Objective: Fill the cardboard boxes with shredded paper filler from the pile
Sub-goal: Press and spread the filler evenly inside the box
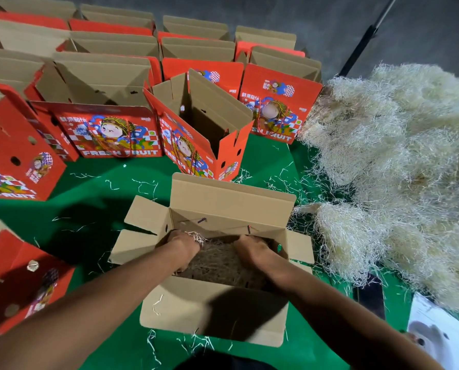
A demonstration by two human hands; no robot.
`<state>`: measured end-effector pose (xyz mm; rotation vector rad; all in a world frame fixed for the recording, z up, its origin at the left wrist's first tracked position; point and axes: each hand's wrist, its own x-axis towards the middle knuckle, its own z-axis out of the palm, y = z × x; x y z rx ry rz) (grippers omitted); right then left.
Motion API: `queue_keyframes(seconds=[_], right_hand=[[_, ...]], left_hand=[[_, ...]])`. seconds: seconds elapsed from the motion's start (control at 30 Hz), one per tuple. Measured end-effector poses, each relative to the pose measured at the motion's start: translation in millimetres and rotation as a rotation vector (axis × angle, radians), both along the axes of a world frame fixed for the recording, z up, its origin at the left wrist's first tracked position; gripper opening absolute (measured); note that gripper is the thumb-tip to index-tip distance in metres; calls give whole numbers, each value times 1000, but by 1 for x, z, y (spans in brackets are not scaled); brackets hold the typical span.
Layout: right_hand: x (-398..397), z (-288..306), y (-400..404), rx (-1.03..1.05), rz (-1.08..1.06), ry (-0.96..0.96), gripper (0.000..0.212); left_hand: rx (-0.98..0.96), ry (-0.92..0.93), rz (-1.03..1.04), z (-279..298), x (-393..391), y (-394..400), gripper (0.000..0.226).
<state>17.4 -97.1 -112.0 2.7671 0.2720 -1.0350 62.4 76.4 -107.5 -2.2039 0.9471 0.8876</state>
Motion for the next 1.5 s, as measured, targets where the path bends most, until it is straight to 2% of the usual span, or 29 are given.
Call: queue_keyframes(seconds=[0.33,0.43,0.5,0.57,0.67,0.77,0.87,0.93,0.97,1.03,1.1,1.27,1.33,1.4,1.5], right_hand=[[-10,-17,14,-80,32,16,35],[-19,-25,11,-72,-47,57,81],[-16,-22,7,-48,-80,83,92],[-13,-14,0,24,-135,69,85],[-10,4,-9,117,-70,-23,50],[0,22,-4,160,-60,-118,32],[3,21,5,138,-137,-105,27],[-1,6,3,97,-236,-37,29],[-3,0,4,86,-264,29,32],[1,-7,2,27,-212,162,36],[6,-6,2,-5,-215,249,45],[6,-22,-4,-73,-131,228,76],[4,-25,-4,-88,-130,196,80],[4,-15,-2,-68,-164,184,70],[10,2,-2,-10,-98,108,33]], left_hand=[[98,-56,61,-33,1,4,83],[107,-73,63,-30,1,6,80],[82,-86,59,-24,0,5,71],[36,-100,60,-12,-1,3,56],[-138,-143,45,3,2,-1,36],[-320,-176,22,11,1,-2,23],[-447,30,223,-1,-2,-5,15],[-339,153,315,-14,-3,-4,16],[-236,171,322,-24,-1,-3,24],[-47,170,303,-40,4,2,43],[54,153,258,-48,11,3,53],[83,106,221,-60,11,4,63],[98,92,239,-55,8,4,64],[83,127,263,-41,7,2,63],[-81,126,293,-16,7,-2,46]])
